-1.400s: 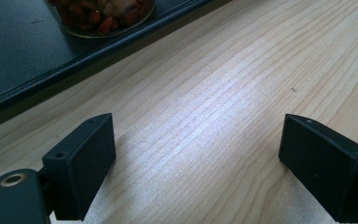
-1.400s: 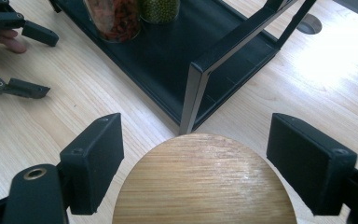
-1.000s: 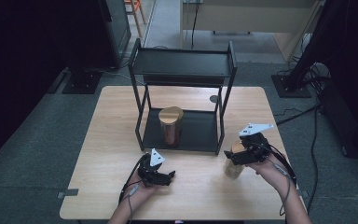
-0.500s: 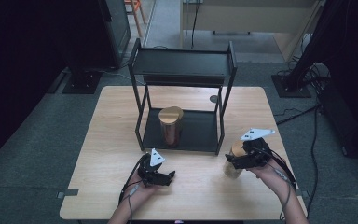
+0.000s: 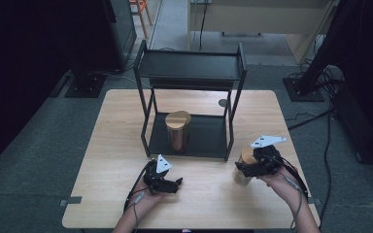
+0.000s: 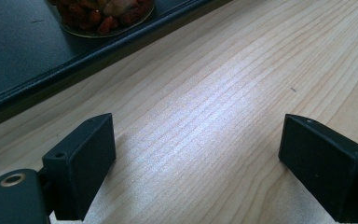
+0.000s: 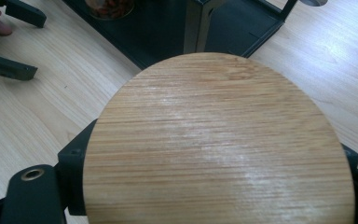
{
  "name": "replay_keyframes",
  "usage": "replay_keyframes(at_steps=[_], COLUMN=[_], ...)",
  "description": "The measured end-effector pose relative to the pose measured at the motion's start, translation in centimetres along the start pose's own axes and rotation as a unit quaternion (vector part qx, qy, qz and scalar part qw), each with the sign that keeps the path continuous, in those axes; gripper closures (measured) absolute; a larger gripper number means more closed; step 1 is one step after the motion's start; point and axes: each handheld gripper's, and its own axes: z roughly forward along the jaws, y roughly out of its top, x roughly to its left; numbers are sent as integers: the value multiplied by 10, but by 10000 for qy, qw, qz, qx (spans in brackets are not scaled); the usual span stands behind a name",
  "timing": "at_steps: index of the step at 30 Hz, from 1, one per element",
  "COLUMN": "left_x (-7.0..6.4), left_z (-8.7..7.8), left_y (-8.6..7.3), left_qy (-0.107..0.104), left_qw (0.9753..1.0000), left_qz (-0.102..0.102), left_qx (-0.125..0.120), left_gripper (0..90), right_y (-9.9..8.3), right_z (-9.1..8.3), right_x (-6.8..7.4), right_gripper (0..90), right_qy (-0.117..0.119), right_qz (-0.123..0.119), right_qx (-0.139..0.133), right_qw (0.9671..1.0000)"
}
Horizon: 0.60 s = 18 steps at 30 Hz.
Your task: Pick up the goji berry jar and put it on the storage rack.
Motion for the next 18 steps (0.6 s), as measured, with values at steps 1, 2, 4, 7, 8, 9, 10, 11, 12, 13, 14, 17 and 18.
replay_keyframes(at_steps=[1, 2, 4, 7, 8, 9, 10, 11, 12, 13, 14, 17, 18], left_x=[0, 0, 0, 0, 0, 0, 0, 0, 0, 0, 0, 0, 0], left_z=[0, 0, 0, 0, 0, 0, 0, 0, 0, 0, 0, 0, 0], left_y=[0, 0, 0, 0, 0, 0, 0, 0, 0, 0, 0, 0, 0], left_qy=[0, 2, -1, 2, 2, 1, 2, 1, 3, 3, 4, 5, 6], left_qw=[10000, 10000, 10000, 10000, 10000, 10000, 10000, 10000, 10000, 10000, 10000, 10000, 10000], left_qz=[3, -1, 0, 5, 3, 4, 3, 3, 2, 2, 4, 2, 2], left_qx=[3, 2, -1, 7, 6, 9, 7, 6, 5, 5, 12, 7, 8], left_gripper=[112, 112, 112, 112, 112, 112, 112, 112, 112, 112, 112, 112, 112], right_y=[0, -1, -2, -3, -4, -4, -5, -5, -6, -6, -7, -8, -9], right_z=[0, 0, 0, 0, 0, 0, 0, -1, -1, -1, -1, 0, 0], right_x=[0, 0, -1, -2, -2, -2, -2, -2, -2, -2, -3, -3, -3], right_gripper=[179, 179, 178, 179, 178, 178, 178, 179, 178, 178, 179, 178, 178], right_qy=[1, -4, -5, 4, 6, 10, 9, 9, 8, 12, 6, 5, 3], right_qz=[-2, -4, 3, 31, 38, 42, 56, 64, 74, 85, 98, 117, 127], right_qx=[3, 4, 8, 5, 5, 0, -8, -14, -30, -44, -46, -51, -51], right_qw=[10000, 10000, 10000, 10000, 10000, 10000, 10000, 10000, 10000, 10000, 9999, 9999, 9999])
